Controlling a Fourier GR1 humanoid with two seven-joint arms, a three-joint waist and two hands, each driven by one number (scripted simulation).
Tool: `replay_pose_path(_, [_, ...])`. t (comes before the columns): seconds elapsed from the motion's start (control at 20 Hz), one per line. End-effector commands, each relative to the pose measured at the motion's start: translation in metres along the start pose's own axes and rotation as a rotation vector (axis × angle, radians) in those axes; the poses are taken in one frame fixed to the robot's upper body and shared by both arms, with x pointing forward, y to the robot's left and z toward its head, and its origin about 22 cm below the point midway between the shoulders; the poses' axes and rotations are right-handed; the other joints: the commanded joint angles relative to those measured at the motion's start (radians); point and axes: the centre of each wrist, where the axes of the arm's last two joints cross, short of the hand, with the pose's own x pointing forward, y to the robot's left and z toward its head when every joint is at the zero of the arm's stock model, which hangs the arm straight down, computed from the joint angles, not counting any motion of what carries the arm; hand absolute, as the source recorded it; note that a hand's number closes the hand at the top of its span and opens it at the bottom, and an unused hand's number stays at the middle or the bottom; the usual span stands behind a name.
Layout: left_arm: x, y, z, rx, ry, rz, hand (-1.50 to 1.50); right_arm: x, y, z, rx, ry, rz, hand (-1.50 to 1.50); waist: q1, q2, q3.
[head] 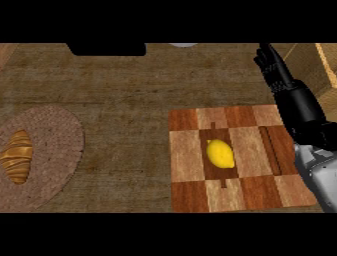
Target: Pick the lemon from the cutting board and place it in the basket
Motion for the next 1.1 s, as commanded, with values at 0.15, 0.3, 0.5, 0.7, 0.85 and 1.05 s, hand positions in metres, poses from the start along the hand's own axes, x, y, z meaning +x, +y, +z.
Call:
replay_pose_path(0.15, [-0.068, -0.025, 0.074, -0.139, 0.520, 0.055, 0.00, 0.025, 0.068, -0.013, 0.477, -0.096, -0.298, 1.50, 0.072, 0.048, 0.008])
replay_pose_path(0.3, [-0.095, -0.033, 0.117, -0.242, 0.754, 0.039, 0.00, 0.060, 0.109, -0.007, 0.889, -0.278, -0.299, 1.50, 0.125, 0.065, 0.003])
replay_pose_path(0.5, [-0.110, -0.035, 0.158, -0.285, 0.955, 0.027, 0.00, 0.040, 0.154, 0.036, 1.162, -0.225, -0.391, -1.50, 0.044, 0.018, 0.007])
replay_pose_path(0.7, [-0.118, -0.028, 0.177, -0.228, 0.984, 0.003, 0.00, 0.045, 0.136, 0.059, 1.144, -0.257, -0.195, -1.50, -0.011, 0.004, 0.006])
replay_pose_path(0.85, [-0.109, -0.022, 0.169, -0.236, 1.008, 0.022, 0.00, 0.083, 0.102, 0.016, 0.995, -0.366, 0.175, -1.50, -0.011, -0.007, 0.005])
replay_pose_path(1.05, [-0.114, -0.021, 0.175, -0.220, 1.008, 0.029, 0.00, 0.113, 0.067, -0.006, 0.895, -0.401, 0.500, -1.50, -0.018, -0.001, 0.004])
